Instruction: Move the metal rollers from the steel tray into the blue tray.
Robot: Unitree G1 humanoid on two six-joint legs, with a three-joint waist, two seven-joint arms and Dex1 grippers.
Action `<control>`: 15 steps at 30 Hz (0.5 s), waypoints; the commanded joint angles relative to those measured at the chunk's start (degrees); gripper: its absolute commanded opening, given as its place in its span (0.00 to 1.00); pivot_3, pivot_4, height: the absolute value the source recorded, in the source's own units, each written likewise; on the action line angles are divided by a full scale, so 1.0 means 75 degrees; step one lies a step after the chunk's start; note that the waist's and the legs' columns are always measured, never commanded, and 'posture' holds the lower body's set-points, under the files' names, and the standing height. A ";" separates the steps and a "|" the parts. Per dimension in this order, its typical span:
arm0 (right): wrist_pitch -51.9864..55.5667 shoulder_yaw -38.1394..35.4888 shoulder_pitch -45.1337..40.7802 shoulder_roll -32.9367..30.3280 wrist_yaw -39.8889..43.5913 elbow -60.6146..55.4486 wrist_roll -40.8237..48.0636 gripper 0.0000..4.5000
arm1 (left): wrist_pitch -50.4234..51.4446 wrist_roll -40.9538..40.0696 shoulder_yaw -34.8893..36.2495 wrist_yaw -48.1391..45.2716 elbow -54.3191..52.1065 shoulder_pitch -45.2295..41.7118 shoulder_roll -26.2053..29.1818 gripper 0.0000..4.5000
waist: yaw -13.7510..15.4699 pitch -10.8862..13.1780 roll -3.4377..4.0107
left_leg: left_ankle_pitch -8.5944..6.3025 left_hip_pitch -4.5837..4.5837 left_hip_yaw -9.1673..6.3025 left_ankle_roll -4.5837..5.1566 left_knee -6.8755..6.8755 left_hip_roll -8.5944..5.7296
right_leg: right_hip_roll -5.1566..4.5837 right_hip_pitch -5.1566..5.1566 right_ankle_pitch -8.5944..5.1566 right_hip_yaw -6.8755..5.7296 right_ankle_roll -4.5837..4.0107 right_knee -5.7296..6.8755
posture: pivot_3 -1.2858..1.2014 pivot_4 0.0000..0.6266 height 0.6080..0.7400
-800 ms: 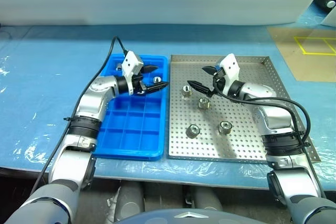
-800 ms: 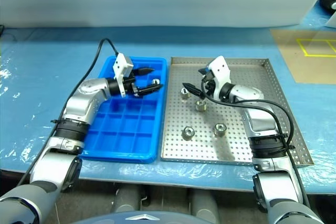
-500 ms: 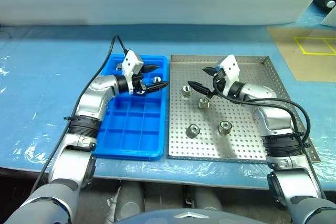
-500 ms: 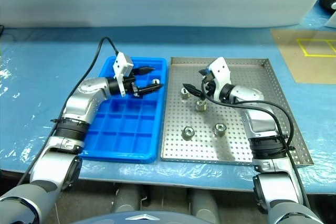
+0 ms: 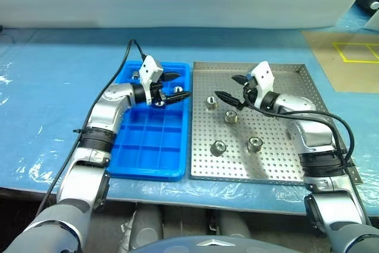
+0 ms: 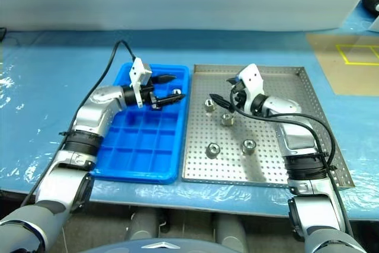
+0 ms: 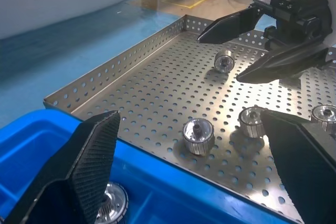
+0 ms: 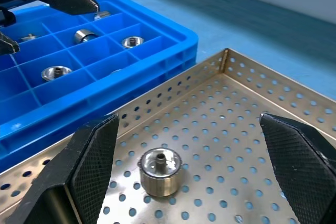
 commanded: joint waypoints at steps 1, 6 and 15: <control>0.0098 -0.0607 0.0336 -0.0260 -0.0284 -0.0788 0.0171 0.98 | -0.0986 0.0501 -0.0377 -0.0301 0.1353 -0.0995 -0.0431 1.00 | -0.0020 0.0000 0.0000 | -0.0003 0.0003 0.0001 0.0005 0.0003 0.0001 | -0.0003 0.0004 0.0000 0.0006 0.0000 -0.0002 | 0.37 0.24 1.00; 0.0583 -0.1171 0.1335 -0.0319 -0.0830 -0.1997 0.0343 0.98 | -0.2630 0.1686 -0.0941 -0.0308 0.4190 -0.2601 -0.1083 1.00 | -0.0249 0.0000 -0.0003 | -0.0006 0.0003 -0.0004 0.0045 0.0018 -0.0014 | -0.0002 0.0005 0.0005 0.0022 0.0009 -0.0017 | 0.31 0.24 1.00; 0.1293 -0.1786 0.2870 0.0037 -0.1918 -0.3832 0.0560 0.98 | -0.3615 0.3814 -0.1946 0.0256 0.6007 -0.4018 -0.1105 1.00 | -0.0910 0.0002 -0.0006 | -0.0013 0.0011 -0.0014 0.0039 0.0010 -0.0010 | 0.0012 0.0002 0.0007 0.0023 0.0016 -0.0035 | 0.25 0.24 1.00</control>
